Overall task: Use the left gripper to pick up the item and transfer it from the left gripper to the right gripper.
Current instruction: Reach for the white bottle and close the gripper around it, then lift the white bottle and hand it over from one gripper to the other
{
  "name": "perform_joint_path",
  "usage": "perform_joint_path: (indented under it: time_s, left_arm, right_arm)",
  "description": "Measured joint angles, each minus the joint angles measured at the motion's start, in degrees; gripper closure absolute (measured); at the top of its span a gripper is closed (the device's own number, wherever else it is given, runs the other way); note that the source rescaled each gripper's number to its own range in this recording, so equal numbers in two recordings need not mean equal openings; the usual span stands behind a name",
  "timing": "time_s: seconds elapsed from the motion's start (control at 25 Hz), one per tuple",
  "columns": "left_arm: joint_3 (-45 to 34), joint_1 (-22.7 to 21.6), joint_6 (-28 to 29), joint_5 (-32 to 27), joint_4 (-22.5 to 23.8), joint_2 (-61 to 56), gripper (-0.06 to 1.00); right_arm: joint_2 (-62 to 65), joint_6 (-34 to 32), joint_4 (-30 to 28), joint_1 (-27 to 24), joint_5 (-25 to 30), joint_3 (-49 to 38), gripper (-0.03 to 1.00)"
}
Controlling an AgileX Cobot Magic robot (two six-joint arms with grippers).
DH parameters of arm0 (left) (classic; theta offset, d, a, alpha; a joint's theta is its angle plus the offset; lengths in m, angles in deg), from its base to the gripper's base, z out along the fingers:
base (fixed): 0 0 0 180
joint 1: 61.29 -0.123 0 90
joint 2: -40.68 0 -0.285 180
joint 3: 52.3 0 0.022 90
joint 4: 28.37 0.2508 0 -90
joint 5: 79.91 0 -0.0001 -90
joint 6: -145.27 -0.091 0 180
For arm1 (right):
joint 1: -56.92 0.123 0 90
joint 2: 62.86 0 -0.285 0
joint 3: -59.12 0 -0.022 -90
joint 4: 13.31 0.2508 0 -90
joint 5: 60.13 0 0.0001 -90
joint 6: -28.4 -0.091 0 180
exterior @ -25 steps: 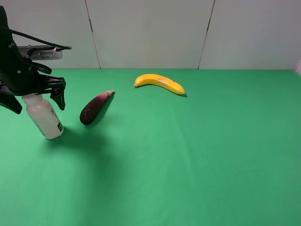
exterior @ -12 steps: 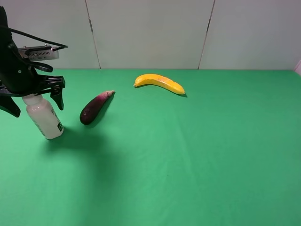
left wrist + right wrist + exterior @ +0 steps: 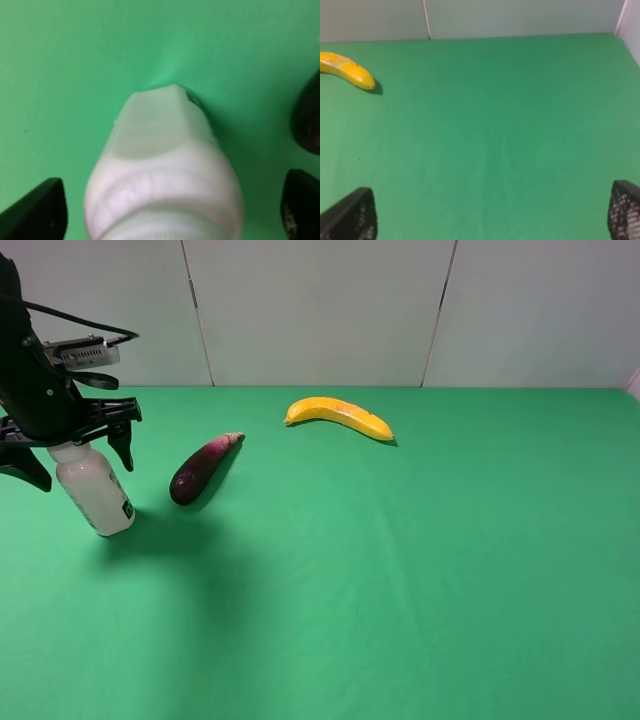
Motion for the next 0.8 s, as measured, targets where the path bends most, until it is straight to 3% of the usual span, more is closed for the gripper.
perform_joint_path:
  time_s: [0.2, 0.36, 0.8]
  left_arm:
    - [0.0, 0.0, 0.27, 0.79, 0.0, 0.77, 0.57]
    - [0.0, 0.0, 0.27, 0.84, 0.06, 0.81, 0.92]
    - [0.0, 0.0, 0.29, 1.07, 0.01, 0.81, 0.94]
  right_arm:
    - [0.0, 0.0, 0.0, 0.0, 0.0, 0.0, -0.03]
    - [0.0, 0.0, 0.0, 0.0, 0.0, 0.0, -0.03]
    - [0.0, 0.0, 0.0, 0.0, 0.0, 0.0, -0.03]
